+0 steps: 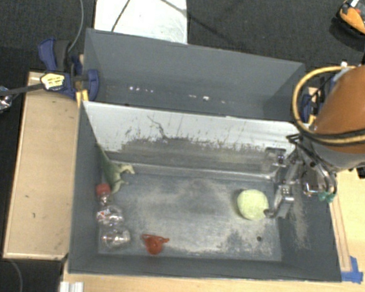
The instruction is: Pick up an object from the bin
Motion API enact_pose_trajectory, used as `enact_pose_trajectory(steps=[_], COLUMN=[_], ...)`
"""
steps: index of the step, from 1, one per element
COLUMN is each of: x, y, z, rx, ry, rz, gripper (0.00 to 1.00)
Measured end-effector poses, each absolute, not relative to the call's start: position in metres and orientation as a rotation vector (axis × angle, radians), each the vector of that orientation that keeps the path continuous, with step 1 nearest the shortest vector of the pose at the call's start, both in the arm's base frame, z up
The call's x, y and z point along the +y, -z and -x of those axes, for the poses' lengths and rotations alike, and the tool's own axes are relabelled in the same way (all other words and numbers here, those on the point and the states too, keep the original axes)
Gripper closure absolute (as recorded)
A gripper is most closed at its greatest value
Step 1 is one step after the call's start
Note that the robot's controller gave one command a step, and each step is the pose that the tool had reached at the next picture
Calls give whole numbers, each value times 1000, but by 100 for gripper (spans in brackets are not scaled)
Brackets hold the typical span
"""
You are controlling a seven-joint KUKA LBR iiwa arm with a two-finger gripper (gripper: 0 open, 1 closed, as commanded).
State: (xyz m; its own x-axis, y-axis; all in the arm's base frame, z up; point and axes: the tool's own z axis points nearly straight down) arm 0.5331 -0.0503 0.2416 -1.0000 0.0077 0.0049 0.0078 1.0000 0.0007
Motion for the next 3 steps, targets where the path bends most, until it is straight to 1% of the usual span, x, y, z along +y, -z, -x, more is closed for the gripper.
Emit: enact_pose_trajectory(steps=[1, 2, 3], x=[-50, -73, -98], y=[-246, -179, -155], z=[-535, -541, -553], rx=[-3145, -3148, -3131], ry=[0, -1, 1], rz=[10, -40, -262], gripper=[0, 0, 0])
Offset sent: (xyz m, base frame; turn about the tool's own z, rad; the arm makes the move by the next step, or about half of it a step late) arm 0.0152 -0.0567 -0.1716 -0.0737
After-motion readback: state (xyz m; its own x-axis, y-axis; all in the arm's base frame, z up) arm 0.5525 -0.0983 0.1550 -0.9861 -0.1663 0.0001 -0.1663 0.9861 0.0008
